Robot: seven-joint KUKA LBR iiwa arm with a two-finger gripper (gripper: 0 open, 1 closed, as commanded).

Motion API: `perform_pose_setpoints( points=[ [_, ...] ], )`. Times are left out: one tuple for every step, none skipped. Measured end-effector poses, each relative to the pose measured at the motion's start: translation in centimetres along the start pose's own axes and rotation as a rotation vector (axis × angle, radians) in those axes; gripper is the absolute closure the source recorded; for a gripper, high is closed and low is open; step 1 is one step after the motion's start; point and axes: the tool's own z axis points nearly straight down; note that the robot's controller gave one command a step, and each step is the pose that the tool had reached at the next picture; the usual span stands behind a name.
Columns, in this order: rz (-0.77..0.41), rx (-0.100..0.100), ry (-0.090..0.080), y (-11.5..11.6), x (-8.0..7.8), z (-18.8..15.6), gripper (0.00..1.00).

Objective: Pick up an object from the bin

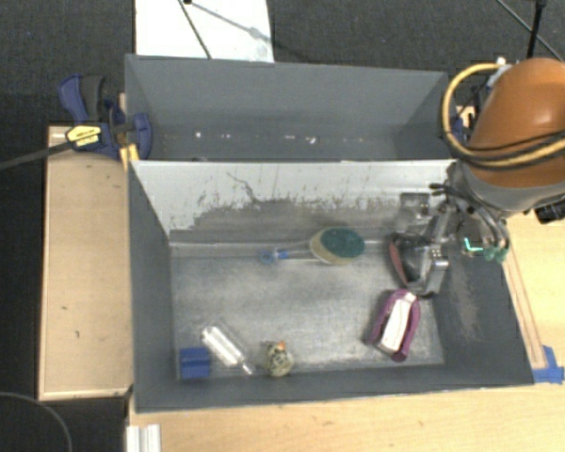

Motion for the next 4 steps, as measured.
perform_pose_setpoints(
  points=[
    [-0.500, 0.000, -0.003, -4.0, 5.0, 16.7, 0.00],
    [-0.714, 0.002, -0.009, -1.7, 5.5, 13.5, 0.00],
    [-0.887, 0.005, -0.012, -3.5, 5.5, 12.8, 0.00],
    [-0.963, -0.001, -0.003, -1.2, 5.8, 16.7, 0.00]
  ],
)
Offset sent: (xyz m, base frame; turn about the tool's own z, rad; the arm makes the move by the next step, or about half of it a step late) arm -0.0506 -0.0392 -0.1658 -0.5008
